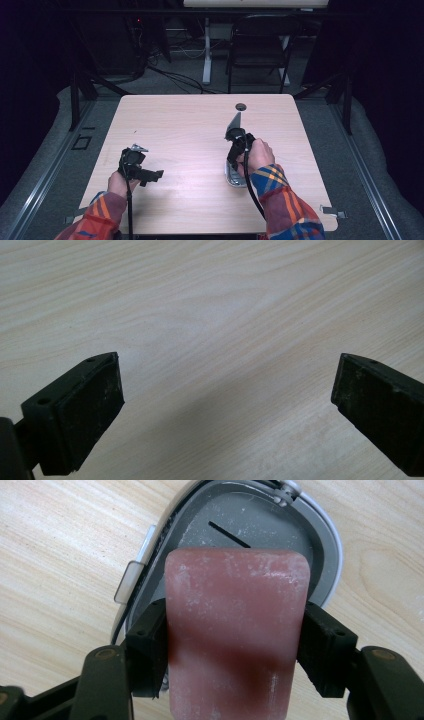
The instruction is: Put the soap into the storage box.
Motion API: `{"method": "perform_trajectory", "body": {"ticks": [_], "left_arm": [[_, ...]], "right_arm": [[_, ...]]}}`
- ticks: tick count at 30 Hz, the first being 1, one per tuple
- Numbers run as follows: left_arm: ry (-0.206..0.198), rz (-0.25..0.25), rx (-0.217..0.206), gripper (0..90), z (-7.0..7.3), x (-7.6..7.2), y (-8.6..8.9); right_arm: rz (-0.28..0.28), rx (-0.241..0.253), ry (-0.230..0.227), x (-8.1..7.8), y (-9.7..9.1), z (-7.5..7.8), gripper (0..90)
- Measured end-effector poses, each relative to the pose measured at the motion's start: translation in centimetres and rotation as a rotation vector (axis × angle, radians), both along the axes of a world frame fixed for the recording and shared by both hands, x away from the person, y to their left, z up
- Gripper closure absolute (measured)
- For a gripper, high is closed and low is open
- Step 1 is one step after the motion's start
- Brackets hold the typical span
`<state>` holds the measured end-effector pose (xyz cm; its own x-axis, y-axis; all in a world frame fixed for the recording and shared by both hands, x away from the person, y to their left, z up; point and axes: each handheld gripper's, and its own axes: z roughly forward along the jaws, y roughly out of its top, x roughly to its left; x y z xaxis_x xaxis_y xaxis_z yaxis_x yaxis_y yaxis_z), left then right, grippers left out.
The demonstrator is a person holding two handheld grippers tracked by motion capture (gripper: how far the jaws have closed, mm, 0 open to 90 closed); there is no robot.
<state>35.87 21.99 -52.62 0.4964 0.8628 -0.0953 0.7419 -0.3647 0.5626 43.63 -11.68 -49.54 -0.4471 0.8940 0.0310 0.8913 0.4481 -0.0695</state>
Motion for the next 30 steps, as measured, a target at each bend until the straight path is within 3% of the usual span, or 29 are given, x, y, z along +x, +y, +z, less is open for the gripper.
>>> {"method": "perform_trajectory", "body": {"ticks": [4,8,12,15,16,20,25,30], "left_arm": [[0.002,0.000,-0.002,0.2,0.0,0.0,0.0],[-0.001,0.000,-0.001,0.3,0.0,-0.1,0.0],[0.000,-0.001,-0.002,0.2,0.0,0.0,0.0],[-0.001,-0.002,-0.002,0.2,0.1,-0.1,0.0],[-0.002,-0.002,-0.002,0.3,0.1,-0.1,0.1],[0.002,0.001,0.000,0.2,0.0,0.0,0.1],[0.007,-0.005,0.002,0.2,-0.1,0.0,-0.1],[0.006,-0.006,-0.001,0.2,0.0,0.0,0.0]], "right_arm": [[-0.011,-0.007,0.014,0.4,-0.4,-0.1,36.9],[-0.055,0.023,-0.002,0.3,-0.6,-0.4,36.8],[-0.053,0.022,-0.008,0.2,-0.9,0.1,36.5],[-0.078,0.104,-0.027,0.0,-1.7,0.5,37.2],[-0.086,0.125,-0.010,0.0,-2.0,0.6,38.6],[-0.068,0.151,-0.003,-0.3,-3.0,1.0,46.4],[-0.053,0.194,-0.068,-0.9,-4.0,1.5,47.6],[-0.008,0.204,-0.114,-1.4,-4.9,2.5,45.8]]}}
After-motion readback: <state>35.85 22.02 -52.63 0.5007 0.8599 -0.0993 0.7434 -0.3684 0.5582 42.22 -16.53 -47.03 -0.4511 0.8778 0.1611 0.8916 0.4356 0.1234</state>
